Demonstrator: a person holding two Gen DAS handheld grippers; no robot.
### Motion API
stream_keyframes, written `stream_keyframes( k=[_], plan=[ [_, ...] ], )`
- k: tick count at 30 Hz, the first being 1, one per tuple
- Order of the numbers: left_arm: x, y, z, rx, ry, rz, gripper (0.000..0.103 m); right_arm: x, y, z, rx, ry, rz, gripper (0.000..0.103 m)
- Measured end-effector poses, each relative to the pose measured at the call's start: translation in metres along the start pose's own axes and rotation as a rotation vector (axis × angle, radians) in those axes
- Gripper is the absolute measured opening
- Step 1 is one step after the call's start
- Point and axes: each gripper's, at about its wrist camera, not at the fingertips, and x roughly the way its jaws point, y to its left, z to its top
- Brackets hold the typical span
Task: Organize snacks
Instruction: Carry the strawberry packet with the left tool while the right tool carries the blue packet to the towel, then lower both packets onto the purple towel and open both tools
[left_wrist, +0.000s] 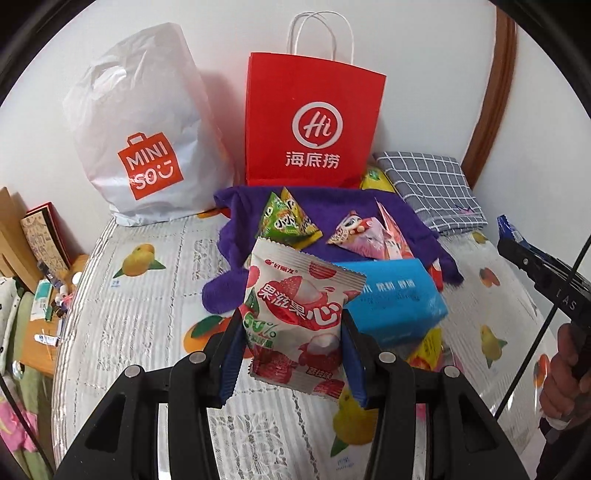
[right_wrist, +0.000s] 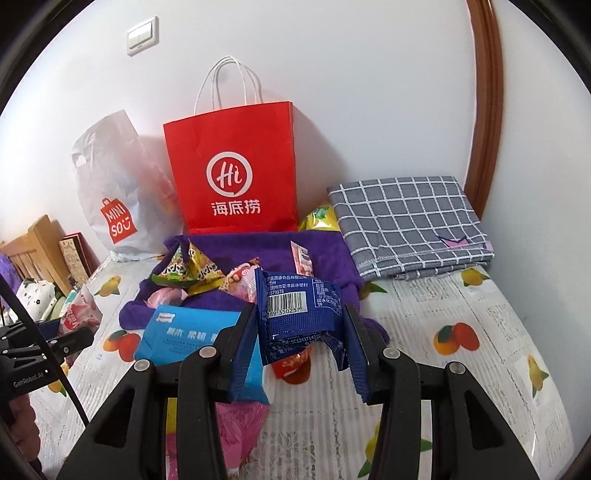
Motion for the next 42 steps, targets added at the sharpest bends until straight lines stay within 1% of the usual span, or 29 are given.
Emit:
stream_keyframes(
  k=[9, 15, 26, 34, 42],
  plan=[
    [0.004, -0.006, 0.013, -0.002, -0.006, 0.019, 0.045, 0.010, -0.007, 0.008, 0.014, 0.010, 0.016, 0.045],
    [0.008, -0.012, 0.027, 0.006, -0.018, 0.037, 0.045, 0.018, -0.010, 0.021, 0.017, 0.011, 0.026, 0.045],
    [0.018, -0.005, 0.049, -0.014, -0.018, 0.036, 0.045, 0.031, -0.013, 0.038, 0.004, 0.001, 0.037, 0.045],
    [0.033, 0.004, 0.065, 0.002, 0.011, 0.034, 0.045, 0.050, -0.009, 0.046, 0.005, 0.008, 0.053, 0.045],
    [0.055, 0.020, 0.076, -0.047, 0.044, 0.005, 0.045, 0.076, 0.001, 0.056, -0.050, 0.032, 0.046, 0.045]
  ],
)
